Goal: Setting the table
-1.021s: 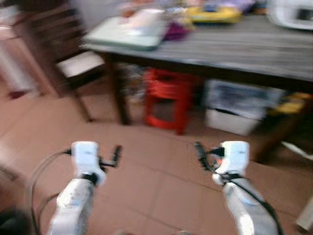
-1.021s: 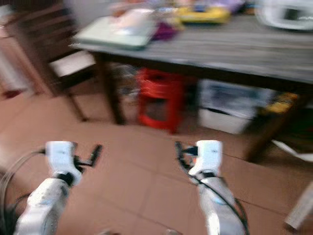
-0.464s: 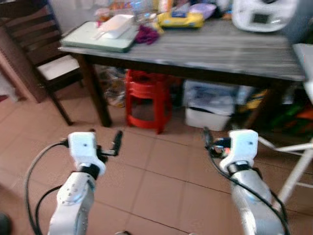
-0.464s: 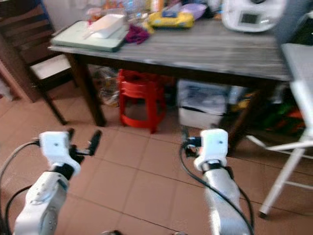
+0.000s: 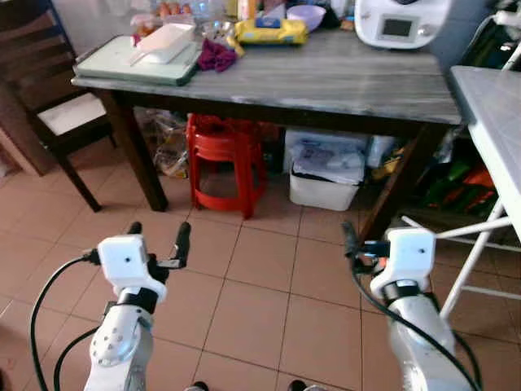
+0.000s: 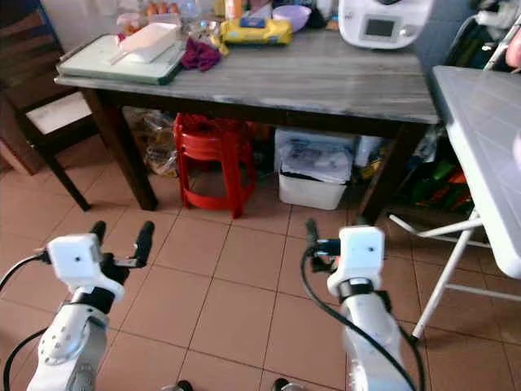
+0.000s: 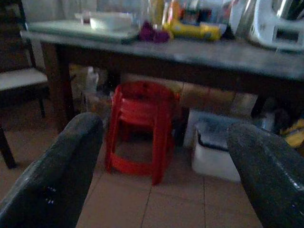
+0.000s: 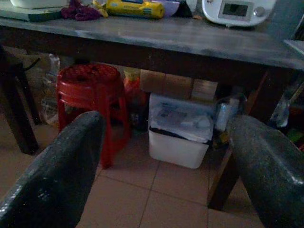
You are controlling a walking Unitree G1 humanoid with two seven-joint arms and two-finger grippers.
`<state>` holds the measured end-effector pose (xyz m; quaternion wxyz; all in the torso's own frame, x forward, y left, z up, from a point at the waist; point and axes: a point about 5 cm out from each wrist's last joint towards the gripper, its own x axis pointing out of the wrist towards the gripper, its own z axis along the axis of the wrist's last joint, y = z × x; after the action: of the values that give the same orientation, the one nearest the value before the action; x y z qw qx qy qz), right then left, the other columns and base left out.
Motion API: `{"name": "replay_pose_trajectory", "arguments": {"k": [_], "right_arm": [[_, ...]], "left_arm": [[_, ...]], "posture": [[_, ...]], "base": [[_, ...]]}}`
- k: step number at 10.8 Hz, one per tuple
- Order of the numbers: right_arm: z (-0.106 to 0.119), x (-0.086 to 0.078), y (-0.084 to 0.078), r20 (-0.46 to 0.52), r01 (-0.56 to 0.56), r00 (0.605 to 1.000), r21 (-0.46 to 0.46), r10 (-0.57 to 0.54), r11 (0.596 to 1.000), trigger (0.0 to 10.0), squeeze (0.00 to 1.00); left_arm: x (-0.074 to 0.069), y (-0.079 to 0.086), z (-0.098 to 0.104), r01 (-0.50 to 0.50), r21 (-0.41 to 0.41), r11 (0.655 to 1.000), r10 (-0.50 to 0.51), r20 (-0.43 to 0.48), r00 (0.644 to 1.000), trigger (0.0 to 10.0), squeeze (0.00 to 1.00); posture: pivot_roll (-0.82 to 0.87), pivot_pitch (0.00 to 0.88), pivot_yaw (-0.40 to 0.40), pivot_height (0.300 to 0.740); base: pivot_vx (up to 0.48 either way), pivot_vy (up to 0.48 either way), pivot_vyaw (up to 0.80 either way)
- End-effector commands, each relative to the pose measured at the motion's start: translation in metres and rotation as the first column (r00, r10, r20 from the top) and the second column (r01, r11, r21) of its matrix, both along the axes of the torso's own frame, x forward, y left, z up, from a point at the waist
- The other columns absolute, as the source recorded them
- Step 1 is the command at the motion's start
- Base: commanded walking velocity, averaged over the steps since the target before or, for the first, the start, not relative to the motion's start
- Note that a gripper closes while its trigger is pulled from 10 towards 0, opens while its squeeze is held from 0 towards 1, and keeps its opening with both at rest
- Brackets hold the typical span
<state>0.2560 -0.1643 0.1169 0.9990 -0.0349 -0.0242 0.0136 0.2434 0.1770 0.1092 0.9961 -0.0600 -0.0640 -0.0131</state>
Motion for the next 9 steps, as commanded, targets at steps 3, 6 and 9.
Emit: {"name": "replay_pose_trajectory", "arguments": {"k": [3,6,9], "right_arm": [[-0.014,-0.003,-0.004,-0.025,0.016,1.000,0.011,-0.016,1.000,10.0,0.00],[-0.020,-0.006,-0.006,-0.046,0.008,0.999,0.007,-0.008,1.000,10.0,0.00],[-0.021,-0.004,-0.007,-0.055,0.013,0.998,0.015,-0.012,1.000,10.0,0.00]], "left_arm": [[-0.009,0.008,-0.015,-0.046,0.011,0.999,0.047,-0.032,0.998,10.0,0.00],[-0.012,0.008,-0.024,-0.050,0.035,0.998,0.052,-0.058,0.997,10.0,0.00],[-0.007,0.004,-0.023,-0.015,0.033,0.999,0.017,-0.062,0.998,10.0,0.00]], "posture": [[-0.04,0.134,0.019,0.740],[-0.04,0.124,0.020,0.740],[-0.04,0.132,0.019,0.740]], "base": [[0.000,0.000,0.00],[0.000,0.000,0.00],[0.000,0.000,-0.17]]}}
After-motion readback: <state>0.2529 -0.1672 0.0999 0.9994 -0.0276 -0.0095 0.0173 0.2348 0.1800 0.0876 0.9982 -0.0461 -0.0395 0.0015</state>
